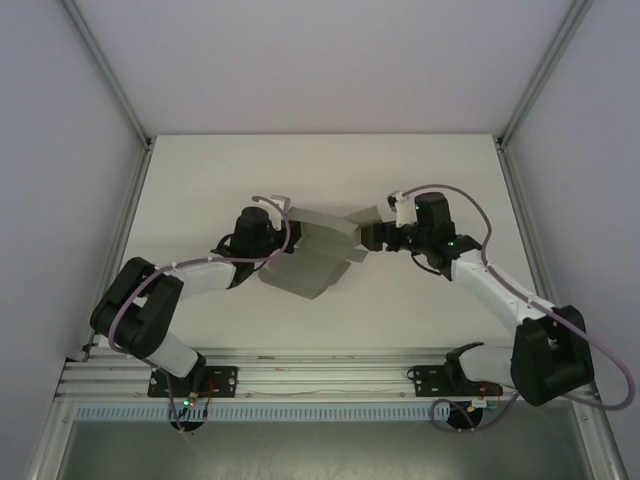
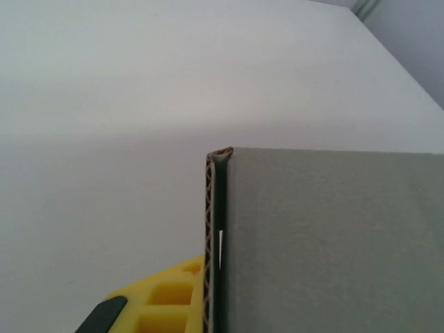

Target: Assemble paper box

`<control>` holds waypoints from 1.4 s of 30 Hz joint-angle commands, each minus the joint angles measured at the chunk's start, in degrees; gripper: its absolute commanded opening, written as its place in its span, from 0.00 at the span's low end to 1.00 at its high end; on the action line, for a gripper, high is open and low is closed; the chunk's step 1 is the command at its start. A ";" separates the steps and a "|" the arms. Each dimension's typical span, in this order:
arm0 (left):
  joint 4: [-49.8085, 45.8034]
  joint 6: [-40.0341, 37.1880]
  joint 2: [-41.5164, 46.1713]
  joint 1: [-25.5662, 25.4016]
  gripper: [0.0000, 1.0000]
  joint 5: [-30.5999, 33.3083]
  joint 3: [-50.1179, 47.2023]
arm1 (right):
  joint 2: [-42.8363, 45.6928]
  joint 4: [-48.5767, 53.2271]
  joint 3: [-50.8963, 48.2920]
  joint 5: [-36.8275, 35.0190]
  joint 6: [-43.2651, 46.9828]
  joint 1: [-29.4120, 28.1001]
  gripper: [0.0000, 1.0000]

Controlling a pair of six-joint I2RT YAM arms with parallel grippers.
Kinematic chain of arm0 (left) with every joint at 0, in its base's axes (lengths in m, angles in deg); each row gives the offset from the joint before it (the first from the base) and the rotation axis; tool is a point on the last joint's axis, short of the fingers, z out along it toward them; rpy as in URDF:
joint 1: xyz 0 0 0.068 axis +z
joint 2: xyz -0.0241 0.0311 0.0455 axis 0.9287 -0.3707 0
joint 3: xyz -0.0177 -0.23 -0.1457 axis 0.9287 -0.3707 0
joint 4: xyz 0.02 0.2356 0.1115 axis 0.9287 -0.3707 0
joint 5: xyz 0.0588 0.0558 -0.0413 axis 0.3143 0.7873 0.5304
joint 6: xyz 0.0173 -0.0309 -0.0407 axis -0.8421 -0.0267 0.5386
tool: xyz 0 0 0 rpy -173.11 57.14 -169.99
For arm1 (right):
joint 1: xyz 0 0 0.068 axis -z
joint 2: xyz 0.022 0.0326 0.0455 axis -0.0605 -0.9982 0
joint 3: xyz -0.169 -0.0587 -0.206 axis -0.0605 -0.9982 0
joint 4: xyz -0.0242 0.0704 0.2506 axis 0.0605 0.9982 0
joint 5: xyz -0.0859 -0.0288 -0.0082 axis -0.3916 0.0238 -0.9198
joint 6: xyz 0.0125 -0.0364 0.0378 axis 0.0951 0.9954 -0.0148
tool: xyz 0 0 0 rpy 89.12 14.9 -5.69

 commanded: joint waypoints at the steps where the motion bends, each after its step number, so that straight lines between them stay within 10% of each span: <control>1: -1.77 1.73 -0.08 -0.47 0.00 5.59 0.88 | 6.12 -2.52 0.50 -3.03 -2.45 0.01 0.81; 11: -4.39 1.11 1.06 -1.39 0.00 8.57 1.98 | 5.35 -3.88 3.17 1.43 -2.29 -2.32 0.83; 30: -5.13 1.41 -0.59 -3.66 0.00 8.91 3.44 | -9.65 -11.83 4.82 -25.04 0.31 -13.67 0.83; 42: -6.48 2.21 1.91 -3.99 0.00 15.34 2.06 | 2.76 -7.47 -3.53 -32.50 -5.87 -14.22 0.88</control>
